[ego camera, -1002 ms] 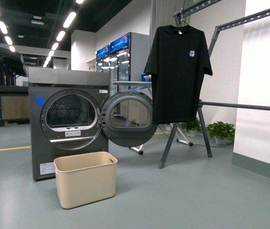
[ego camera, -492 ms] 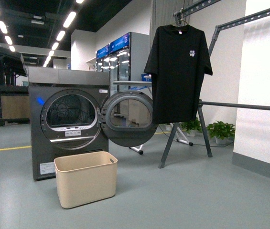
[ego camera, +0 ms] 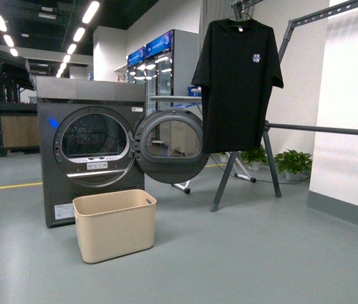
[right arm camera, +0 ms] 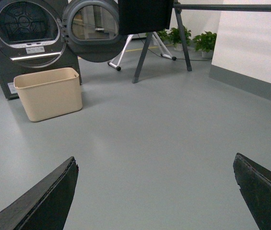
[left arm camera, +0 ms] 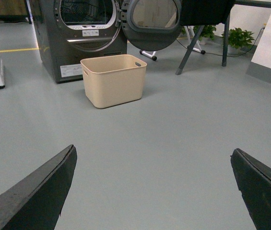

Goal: Move hamper under clothes hanger

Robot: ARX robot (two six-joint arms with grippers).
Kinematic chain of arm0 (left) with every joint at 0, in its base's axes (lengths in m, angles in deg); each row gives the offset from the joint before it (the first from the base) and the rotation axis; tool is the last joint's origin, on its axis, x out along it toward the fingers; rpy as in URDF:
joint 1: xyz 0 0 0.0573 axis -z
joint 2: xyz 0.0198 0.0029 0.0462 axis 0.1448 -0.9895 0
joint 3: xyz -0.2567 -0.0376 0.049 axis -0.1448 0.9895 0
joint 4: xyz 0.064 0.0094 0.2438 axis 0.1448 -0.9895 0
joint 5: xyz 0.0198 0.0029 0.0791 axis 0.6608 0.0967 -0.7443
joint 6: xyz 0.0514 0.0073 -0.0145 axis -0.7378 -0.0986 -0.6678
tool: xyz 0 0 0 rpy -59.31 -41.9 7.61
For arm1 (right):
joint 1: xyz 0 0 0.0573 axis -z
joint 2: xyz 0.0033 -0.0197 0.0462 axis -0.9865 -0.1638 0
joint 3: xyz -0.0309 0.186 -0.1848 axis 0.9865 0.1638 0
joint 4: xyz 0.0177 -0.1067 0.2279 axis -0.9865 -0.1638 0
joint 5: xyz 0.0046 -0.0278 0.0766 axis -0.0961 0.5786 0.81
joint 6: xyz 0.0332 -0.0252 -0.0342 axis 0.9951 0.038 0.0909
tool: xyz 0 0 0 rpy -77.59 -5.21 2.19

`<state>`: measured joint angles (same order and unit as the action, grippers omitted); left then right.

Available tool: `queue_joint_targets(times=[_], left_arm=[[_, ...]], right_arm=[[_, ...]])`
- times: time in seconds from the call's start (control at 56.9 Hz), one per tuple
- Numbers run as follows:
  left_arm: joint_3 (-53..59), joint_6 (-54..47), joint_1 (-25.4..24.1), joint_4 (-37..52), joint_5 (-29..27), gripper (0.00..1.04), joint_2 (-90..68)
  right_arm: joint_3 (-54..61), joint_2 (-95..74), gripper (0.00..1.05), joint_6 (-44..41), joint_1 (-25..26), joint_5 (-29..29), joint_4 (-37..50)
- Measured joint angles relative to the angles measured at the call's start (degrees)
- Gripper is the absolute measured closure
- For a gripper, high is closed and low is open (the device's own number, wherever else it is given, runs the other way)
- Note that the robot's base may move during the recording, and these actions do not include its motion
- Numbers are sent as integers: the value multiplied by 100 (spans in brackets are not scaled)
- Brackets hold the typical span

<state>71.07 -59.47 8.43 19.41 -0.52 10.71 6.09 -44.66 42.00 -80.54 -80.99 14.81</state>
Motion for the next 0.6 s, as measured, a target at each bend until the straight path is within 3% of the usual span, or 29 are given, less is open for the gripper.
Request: queue_joint_targets(times=[0.598], left_arm=[[0,-2,0,0,0,7,-2]], right_arm=[[0,0,8,0,0,0,0]])
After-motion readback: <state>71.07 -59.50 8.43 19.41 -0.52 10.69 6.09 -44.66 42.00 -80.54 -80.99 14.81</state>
